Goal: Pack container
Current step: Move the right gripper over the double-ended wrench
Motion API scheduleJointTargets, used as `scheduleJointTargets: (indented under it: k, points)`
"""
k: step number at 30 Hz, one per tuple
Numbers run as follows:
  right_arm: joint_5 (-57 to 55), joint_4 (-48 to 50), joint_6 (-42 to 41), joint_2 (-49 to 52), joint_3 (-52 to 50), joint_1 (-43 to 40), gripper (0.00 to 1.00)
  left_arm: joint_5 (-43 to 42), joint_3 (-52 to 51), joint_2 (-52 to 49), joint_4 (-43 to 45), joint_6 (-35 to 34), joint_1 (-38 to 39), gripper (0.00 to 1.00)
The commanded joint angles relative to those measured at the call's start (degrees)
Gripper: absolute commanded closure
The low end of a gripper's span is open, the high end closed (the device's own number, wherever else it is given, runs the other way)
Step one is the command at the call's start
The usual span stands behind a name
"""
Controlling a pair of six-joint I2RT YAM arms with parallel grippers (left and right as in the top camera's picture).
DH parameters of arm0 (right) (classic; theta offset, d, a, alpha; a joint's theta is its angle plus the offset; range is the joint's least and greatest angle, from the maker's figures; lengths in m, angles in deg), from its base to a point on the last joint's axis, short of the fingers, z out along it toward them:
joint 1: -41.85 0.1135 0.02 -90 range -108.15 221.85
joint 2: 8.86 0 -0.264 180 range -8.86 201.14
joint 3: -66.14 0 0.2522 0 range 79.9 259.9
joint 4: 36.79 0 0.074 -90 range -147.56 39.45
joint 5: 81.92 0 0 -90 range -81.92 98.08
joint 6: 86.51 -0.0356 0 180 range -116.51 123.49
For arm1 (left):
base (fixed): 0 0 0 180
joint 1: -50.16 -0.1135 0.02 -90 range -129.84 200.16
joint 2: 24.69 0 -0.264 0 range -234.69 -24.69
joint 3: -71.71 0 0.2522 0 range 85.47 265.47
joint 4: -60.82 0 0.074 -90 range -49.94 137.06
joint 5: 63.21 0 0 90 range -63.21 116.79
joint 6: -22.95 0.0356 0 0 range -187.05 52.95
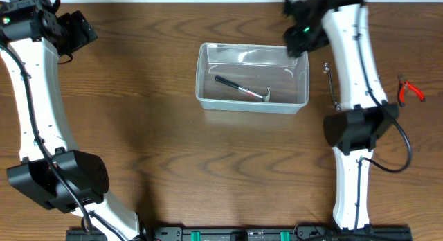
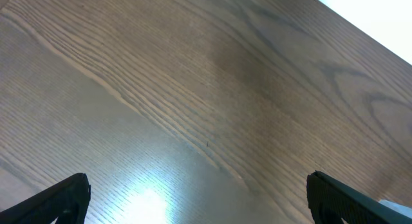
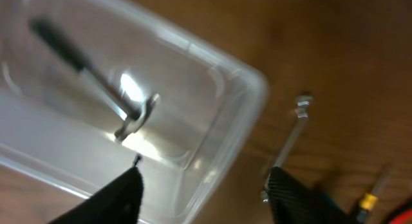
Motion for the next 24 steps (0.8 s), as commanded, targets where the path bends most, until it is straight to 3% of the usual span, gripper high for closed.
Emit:
scheduleJointTargets:
  k: [1,10,16,19,24]
  points:
    - [0.0,-0.5,-4.8,-3.0,3.8,-3.7,0.28,0.9,0.3,-0.2,-0.2,0.1,0.0,0.02]
    - [-1.5,-0.4,-3.8,-3.6,-1.2,-11.2,0.25,0.9,0.3,-0.2,-0.2,0.1,0.0,0.02]
    - [-1.5,1.6,-1.0,-3.6,-15.1,-12.2,0.30,0.9,0.3,-0.2,-0.2,0.1,0.0,0.02]
    - [-2.6,6.0,-0.3,-3.6,-22.7,-12.1,0.37,0.9,0.3,-0.2,-0.2,0.1,0.0,0.02]
    - [-3.3,14.5,0.8,-3.6,-32.0,-12.0,0.38,0.9,0.3,-0.2,-0.2,0.1,0.0,0.02]
